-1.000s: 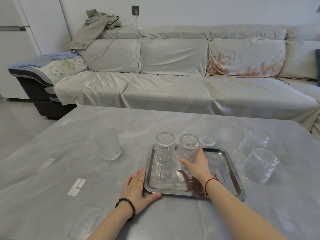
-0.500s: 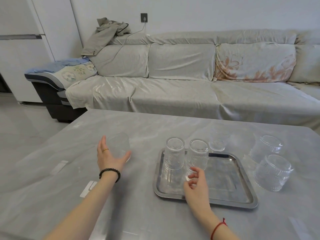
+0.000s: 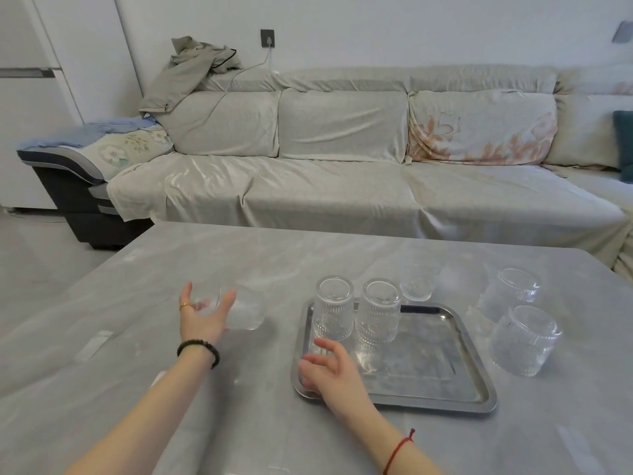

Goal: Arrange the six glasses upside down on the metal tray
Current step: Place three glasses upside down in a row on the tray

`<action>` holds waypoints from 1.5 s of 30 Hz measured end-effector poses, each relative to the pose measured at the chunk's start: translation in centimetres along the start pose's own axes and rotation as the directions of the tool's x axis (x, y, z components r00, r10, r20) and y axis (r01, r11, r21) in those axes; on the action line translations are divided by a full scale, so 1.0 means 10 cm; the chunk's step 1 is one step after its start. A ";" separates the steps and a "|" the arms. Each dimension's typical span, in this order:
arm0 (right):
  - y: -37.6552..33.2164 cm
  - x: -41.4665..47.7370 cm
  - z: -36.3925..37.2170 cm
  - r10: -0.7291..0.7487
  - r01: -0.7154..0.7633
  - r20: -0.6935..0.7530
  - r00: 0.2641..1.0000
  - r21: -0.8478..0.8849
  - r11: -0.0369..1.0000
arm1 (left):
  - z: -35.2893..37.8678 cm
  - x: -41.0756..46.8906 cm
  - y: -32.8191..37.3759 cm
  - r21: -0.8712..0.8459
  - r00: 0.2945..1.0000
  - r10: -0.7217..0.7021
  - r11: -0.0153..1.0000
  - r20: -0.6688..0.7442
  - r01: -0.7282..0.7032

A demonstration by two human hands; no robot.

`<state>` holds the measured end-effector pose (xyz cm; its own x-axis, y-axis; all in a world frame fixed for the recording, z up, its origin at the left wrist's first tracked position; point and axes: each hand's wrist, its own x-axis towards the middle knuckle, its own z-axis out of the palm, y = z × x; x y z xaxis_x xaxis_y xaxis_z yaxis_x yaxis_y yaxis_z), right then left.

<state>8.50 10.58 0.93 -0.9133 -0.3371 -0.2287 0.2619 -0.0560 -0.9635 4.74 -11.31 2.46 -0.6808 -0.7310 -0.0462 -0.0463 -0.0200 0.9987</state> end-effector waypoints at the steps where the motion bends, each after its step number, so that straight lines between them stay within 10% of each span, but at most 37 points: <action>1: -0.02 -0.02 0.05 0.025 -0.028 0.025 0.999 0.096 0.995 | 0.03 -0.16 0.02 -0.123 0.999 -0.042 0.991 0.014 0.043; 5: -0.07 -0.12 0.23 0.018 -0.054 0.090 0.996 0.414 0.909 | 0.29 -0.88 0.06 -0.406 0.924 -0.240 0.844 0.297 0.349; 12: -0.17 -0.30 -0.36 -0.192 0.285 -0.284 0.939 0.335 0.898 | 0.89 -1.64 -0.02 -0.186 0.709 -0.251 0.859 0.660 0.478; 18: -0.31 -0.24 -1.20 -0.273 0.331 -0.453 0.848 0.050 0.942 | 1.41 -1.89 -0.01 0.147 0.727 -0.161 0.986 0.667 0.084; 24: -0.36 0.02 -1.74 -0.278 0.199 -0.467 0.839 -0.213 0.957 | 1.84 -1.94 -0.20 0.314 0.608 -0.049 0.887 0.793 -0.339; 45: -0.30 0.37 -1.86 -0.263 0.064 -0.405 0.876 -0.442 0.895 | 2.17 -1.74 -0.37 0.410 0.596 -0.209 0.885 0.775 -0.221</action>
<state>-1.45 27.00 0.34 -0.9950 0.1000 -0.0038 0.0382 0.3442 -0.9381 0.90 16.32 -0.84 -0.9628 0.0967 -0.2523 -0.1896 0.4235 0.8858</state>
